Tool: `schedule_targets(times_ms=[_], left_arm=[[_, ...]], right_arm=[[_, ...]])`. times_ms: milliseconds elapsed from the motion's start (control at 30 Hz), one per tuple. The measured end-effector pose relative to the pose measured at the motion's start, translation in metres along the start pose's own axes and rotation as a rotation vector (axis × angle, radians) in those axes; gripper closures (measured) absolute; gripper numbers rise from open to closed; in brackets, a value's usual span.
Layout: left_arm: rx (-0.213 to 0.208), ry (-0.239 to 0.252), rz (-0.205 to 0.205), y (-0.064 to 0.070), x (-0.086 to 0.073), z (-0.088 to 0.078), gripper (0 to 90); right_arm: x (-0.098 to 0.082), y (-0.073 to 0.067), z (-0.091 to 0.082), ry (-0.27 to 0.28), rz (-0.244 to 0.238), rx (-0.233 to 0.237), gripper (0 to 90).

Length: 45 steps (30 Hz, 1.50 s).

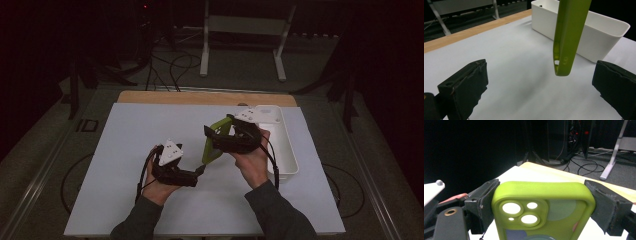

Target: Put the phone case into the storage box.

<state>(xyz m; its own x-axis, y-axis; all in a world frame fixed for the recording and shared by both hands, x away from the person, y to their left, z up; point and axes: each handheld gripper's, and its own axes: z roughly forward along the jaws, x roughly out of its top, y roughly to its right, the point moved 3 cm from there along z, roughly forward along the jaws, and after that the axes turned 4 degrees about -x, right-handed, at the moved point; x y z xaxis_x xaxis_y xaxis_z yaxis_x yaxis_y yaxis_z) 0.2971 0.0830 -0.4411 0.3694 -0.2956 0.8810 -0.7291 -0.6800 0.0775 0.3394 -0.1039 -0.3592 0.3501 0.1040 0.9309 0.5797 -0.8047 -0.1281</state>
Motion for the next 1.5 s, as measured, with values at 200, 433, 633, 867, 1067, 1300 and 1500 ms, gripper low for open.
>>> schedule_targets(times_ms=[200, 433, 633, 867, 1067, 1300, 1500], left_arm=[[-0.003, -0.001, -0.001, -0.002, -0.001, -0.005, 0.9], [0.0, 0.002, -0.001, -0.007, -0.001, -0.009, 0.6], [-0.007, 0.005, -0.002, -0.009, -0.003, -0.013, 0.2], [-0.011, -0.002, 0.0, -0.012, -0.003, -0.015, 0.1], [-0.02, -0.016, 0.013, -0.014, -0.005, -0.017, 0.0], [-0.022, -0.009, 0.012, -0.018, -0.006, -0.021, 0.0], [-0.014, -0.01, 0.01, -0.022, -0.008, -0.026, 0.0]], right_arm=[[0.004, 0.0, 0.001, -0.003, -0.002, -0.002, 15.9], [0.007, 0.003, 0.002, -0.003, -0.002, -0.007, 15.9], [0.008, 0.006, 0.003, -0.007, 0.004, -0.01, 15.9], [0.009, 0.009, 0.004, -0.01, 0.008, -0.017, 15.9], [0.01, 0.014, 0.005, -0.013, 0.01, -0.03, 15.9], [0.011, 0.019, 0.005, -0.019, 0.004, -0.047, 15.9], [0.012, 0.025, 0.005, -0.02, 0.007, -0.06, 15.9]])
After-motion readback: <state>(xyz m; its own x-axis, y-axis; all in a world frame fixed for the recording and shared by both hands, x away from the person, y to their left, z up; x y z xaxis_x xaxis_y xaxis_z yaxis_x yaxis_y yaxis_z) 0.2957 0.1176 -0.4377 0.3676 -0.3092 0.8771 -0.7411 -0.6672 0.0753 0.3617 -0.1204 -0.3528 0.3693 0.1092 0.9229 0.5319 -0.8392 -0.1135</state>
